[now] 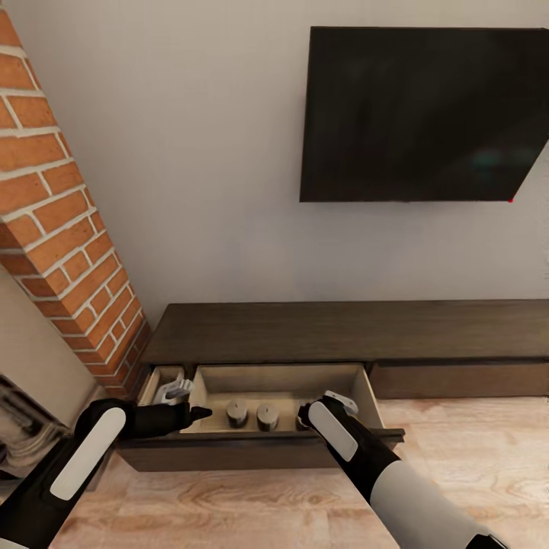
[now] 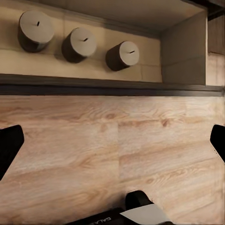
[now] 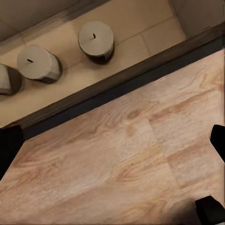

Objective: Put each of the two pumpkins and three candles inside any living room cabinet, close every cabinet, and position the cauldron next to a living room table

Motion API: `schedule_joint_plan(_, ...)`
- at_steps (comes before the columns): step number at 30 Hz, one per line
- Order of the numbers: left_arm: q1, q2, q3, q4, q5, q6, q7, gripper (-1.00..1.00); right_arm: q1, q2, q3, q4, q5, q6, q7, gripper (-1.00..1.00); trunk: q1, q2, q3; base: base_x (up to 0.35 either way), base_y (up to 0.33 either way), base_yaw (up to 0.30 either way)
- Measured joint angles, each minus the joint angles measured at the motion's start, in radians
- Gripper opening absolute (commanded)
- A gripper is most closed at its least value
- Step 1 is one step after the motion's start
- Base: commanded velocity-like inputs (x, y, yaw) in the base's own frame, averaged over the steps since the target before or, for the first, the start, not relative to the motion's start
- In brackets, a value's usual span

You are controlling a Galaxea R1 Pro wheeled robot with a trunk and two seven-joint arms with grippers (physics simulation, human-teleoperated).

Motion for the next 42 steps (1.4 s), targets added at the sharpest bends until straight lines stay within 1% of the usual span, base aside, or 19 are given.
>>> schedule_joint_plan(4,0.000,0.000,0.000,0.000,0.017,0.000,0.001,1.00,0.000,0.000,0.000,0.000,0.000,0.000,0.000,1.00,0.000,0.000,0.000,-0.325,0.000,0.000)
schedule_joint_plan(15,0.000,0.000,0.000,0.000,0.023,0.000,0.001,1.00,0.000,0.000,0.000,0.000,0.000,0.000,0.000,1.00,0.000,0.000,0.000,-0.304,0.000,0.000)
schedule_joint_plan(24,0.000,0.000,0.000,0.000,0.022,0.000,0.001,1.00,0.000,0.001,0.000,0.000,0.000,0.000,0.000,1.00,0.034,-0.063,-0.028,-0.207,0.000,0.000)
schedule_joint_plan(37,0.000,0.000,0.000,0.000,0.020,-0.001,0.001,1.00,0.000,0.000,0.000,0.000,0.000,0.000,0.000,1.00,0.084,-0.154,-0.069,-0.028,0.000,0.000)
schedule_joint_plan(42,0.000,0.000,0.000,0.000,0.021,-0.001,0.001,1.00,0.000,0.000,0.000,0.000,0.000,0.000,0.000,1.00,0.103,-0.189,-0.085,-0.223,0.000,0.000)
